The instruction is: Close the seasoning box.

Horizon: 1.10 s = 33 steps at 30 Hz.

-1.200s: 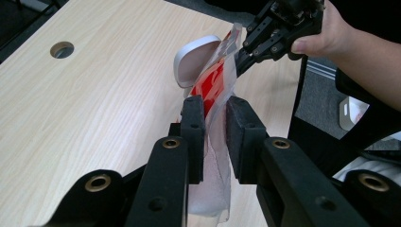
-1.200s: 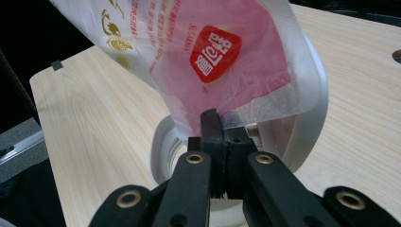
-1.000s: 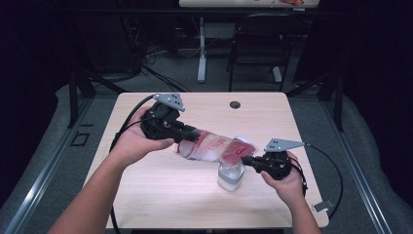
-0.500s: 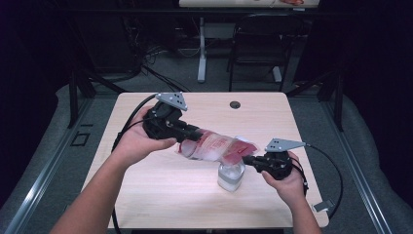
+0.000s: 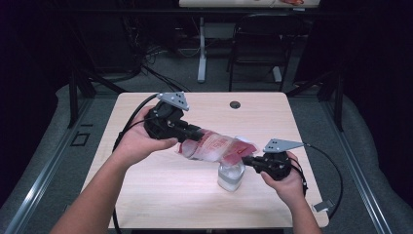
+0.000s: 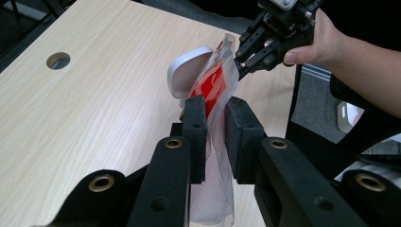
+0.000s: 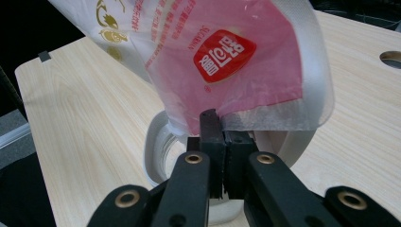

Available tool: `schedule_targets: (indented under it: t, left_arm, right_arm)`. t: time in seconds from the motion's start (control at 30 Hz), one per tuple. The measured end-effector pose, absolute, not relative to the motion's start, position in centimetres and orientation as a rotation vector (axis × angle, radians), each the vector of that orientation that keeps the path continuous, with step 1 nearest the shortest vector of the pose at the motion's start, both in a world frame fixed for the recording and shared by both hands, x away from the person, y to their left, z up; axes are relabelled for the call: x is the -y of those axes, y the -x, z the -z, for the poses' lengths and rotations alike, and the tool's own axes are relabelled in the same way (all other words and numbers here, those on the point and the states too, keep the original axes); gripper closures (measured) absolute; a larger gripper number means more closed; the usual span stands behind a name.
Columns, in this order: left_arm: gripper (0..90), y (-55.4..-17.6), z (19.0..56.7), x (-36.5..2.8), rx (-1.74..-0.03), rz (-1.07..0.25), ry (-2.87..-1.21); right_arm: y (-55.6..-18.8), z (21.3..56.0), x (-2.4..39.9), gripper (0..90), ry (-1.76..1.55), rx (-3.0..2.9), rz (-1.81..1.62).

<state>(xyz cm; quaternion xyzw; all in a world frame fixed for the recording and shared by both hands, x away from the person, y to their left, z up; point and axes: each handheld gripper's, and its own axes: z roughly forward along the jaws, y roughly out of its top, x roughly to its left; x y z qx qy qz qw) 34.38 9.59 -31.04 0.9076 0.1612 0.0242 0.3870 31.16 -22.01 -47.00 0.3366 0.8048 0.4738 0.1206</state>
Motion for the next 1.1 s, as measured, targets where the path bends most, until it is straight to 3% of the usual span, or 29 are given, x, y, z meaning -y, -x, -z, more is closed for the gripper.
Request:
schedule_targets:
  t: [1.1]
  left_arm:
    - [79.6, -34.48, 30.77, -9.55, -0.405, -0.051, -2.299]
  right_arm:
    - [-30.68, 46.15, 22.96, 89.5, -0.962, -2.351, -1.388]
